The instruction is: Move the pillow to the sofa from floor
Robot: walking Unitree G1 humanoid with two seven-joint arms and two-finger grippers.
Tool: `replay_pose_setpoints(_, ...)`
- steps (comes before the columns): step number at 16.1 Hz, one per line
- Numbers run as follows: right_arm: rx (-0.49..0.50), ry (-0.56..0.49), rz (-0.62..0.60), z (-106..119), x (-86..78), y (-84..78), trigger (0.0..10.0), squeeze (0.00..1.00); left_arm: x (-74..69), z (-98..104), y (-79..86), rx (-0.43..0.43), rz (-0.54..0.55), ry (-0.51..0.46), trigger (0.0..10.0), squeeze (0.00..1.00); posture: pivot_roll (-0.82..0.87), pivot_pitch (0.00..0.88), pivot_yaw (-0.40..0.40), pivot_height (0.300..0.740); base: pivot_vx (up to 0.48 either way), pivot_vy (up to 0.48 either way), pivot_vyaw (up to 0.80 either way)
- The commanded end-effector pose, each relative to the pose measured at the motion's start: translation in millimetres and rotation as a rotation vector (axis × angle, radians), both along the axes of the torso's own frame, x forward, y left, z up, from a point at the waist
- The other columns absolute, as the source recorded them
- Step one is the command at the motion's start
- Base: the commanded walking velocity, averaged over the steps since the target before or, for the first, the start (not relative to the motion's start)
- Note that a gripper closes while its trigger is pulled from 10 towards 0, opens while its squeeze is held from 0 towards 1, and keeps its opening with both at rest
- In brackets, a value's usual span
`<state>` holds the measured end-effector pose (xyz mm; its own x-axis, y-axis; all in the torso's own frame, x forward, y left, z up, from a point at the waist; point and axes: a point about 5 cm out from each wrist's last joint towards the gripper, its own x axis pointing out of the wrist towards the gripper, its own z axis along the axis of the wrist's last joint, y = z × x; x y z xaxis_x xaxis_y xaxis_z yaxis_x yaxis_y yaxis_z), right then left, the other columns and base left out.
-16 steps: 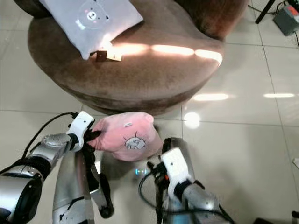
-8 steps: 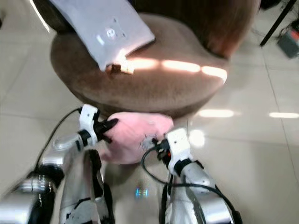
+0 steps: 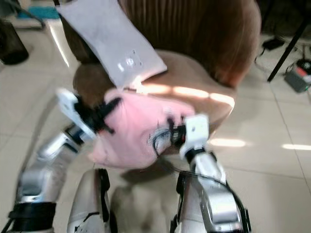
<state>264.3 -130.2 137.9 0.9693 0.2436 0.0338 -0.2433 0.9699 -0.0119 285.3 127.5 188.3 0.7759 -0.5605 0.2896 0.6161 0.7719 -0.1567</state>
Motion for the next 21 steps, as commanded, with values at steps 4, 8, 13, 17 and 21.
replay_pose_setpoints(4, 0.087, -0.024, -0.127, 8, 5.2, -9.8, 10.0, 0.0, 7.2, 19, 34.4, 0.073, 0.386, -0.024, 10.0, 0.0, 0.01, 0.0, 0.022, 0.531, 0.0, 0.0, 0.0)
replay_pose_setpoints(8, 0.066, -0.024, -0.157, 8, 9.9, -13.0, 10.0, 0.0, 11.7, -1, 39.4, 0.178, 0.507, 0.082, 10.0, 0.0, -0.01, 0.0, 0.041, 0.571, 0.0, 0.0, 0.0)
replay_pose_setpoints(13, 0.07, 0.019, -0.143, -1, 12.0, -7.3, 10.0, 0.0, 6.0, -27, 36.1, 0.336, 0.512, 0.104, 10.0, 0.0, 0.01, 0.0, 0.01, 0.626, 0.0, 0.0, 0.0)
replay_pose_setpoints(17, 0.066, 0.024, -0.126, -1, 14.2, -4.8, 10.0, 0.0, 3.2, -20, 35.2, 0.348, 0.512, 0.039, 10.0, 0.0, 0.02, 0.0, -0.002, 0.661, 0.0, 0.0, 0.0)
replay_pose_setpoints(21, 0.076, -0.01, -0.096, 9, 21.0, 1.0, 10.0, 0.0, 7.1, 9, 31.2, 0.247, 0.498, -0.033, 10.0, 0.0, 0.03, 0.0, -0.011, 0.706, 0.0, 0.0, 0.0)
